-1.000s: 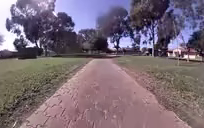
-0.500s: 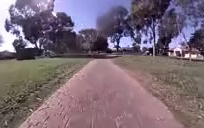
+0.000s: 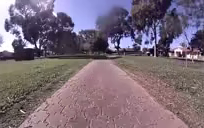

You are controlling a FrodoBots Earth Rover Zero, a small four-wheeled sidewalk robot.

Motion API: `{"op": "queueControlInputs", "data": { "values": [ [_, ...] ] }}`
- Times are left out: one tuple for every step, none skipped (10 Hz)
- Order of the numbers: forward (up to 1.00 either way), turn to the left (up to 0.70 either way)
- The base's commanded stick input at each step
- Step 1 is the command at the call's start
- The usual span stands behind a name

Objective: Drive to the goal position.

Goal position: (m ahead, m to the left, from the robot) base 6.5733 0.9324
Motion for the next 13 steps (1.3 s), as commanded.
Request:
{"op": "queueControlInputs", "data": {
  "values": [
    [0.7,0.0],
    [0.7,0.0],
    [0.7,0.0],
    [0.7,0.0],
    [0.7,0.0],
    [0.7,0.0],
    [0.7,0.0],
    [0.7,0.0],
    [0.7,0.0],
    [0.7,0.0],
    [0.7,0.0],
    [0.7,0.0],
    [0.7,0.0]
  ]
}}
